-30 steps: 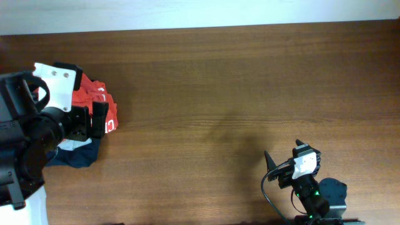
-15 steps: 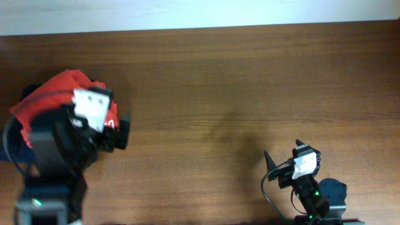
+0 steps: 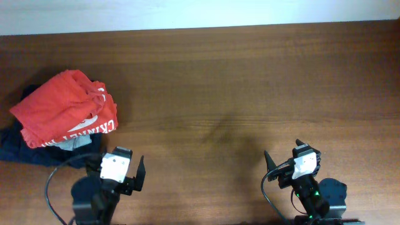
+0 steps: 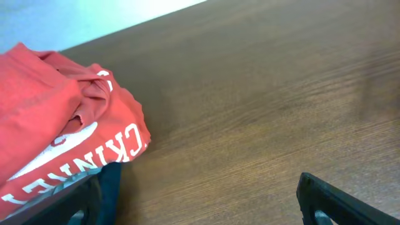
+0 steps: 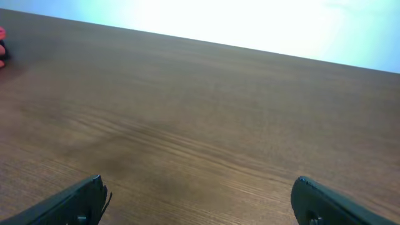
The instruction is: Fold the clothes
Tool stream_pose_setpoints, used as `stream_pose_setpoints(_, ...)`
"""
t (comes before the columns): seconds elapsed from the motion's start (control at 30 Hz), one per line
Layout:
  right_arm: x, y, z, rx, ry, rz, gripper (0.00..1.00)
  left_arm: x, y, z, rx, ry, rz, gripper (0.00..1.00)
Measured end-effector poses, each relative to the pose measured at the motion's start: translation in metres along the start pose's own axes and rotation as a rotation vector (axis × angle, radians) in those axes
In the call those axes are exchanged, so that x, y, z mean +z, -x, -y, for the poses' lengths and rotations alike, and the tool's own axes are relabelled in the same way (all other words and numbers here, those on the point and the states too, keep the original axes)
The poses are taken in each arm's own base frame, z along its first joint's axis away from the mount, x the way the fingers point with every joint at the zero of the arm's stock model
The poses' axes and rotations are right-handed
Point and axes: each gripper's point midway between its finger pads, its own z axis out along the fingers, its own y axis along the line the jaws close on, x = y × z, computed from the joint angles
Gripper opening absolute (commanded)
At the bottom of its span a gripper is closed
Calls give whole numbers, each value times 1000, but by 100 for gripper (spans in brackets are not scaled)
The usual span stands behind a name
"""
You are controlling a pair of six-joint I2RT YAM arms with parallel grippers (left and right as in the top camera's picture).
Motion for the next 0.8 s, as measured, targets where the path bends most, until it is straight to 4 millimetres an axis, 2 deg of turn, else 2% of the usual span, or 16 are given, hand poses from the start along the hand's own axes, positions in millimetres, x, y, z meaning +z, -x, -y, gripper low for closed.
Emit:
stream_pose_setpoints(0.13,0,0,0,-1,0,1,99,0,-13,4,8,15,53,99)
stream_pose_setpoints(0.33,0,0,0,0,0,0,99,13,-25,10,19,12,111,99)
stream_pose_setpoints(0.6,0,0,0,0,0,0,99,12,-5,12,2,9,200,99)
stream_pose_setpoints(0.8,0,0,0,0,0,0,99,13,-10,11,-55,14,178,99)
